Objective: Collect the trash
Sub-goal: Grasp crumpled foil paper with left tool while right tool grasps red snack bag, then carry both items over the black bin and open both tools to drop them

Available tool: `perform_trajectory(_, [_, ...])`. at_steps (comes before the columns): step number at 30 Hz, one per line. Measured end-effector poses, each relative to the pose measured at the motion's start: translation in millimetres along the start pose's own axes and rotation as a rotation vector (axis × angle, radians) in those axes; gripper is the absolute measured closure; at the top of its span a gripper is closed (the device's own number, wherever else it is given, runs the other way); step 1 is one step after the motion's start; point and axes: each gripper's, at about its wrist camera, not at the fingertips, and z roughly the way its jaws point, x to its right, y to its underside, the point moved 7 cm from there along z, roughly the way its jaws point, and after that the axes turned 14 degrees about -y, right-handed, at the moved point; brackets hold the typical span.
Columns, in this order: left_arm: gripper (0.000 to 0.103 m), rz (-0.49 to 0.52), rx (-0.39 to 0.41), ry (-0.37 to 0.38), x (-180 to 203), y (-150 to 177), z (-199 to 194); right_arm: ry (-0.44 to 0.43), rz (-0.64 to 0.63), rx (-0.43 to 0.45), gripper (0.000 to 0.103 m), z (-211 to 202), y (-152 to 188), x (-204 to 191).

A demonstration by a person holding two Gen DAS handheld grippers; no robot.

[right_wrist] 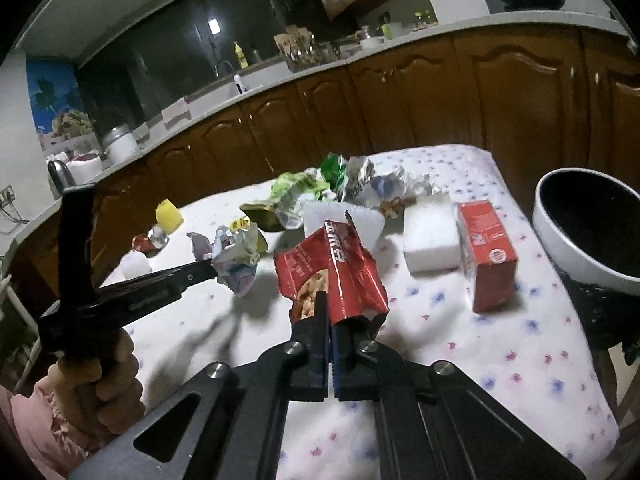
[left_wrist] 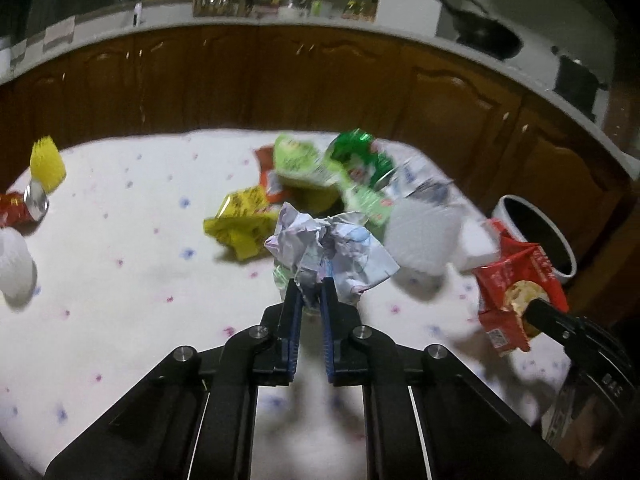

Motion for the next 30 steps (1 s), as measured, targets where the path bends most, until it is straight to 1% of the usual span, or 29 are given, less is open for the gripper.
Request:
perform_trajectory(5, [0.095, 0.025, 0.044, 0.062, 22.8, -10.5, -23.6, 0.023, 0.000, 0.048, 0.103, -24.6, -5.7, 3.4])
perform_trajectory(12, [0.095, 0.087, 0.081, 0.153, 68.4, -18.2, -46.2, 0.104, 0.031, 0.110, 0.103, -66.6, -10.7, 28.0])
perform_trajectory(19, [0.095, 0.154, 0.080, 0.232, 123.7, -23.6, -47.9, 0.185, 0.091, 0.154, 0.102, -99.3, -10.8, 67.5])
perform_trajectory(28, [0.095, 0.236, 0.087, 0.290, 187.0, -33.6, -51.0, 0.256, 0.126, 0.162, 0.102, -120.2, -19.0, 108.5])
perform_trajectory(30, [0.095, 0.254, 0.078, 0.301, 201.6, -37.8, -49.2, 0.274, 0.133, 0.159, 0.102, -126.0, -21.4, 120.6])
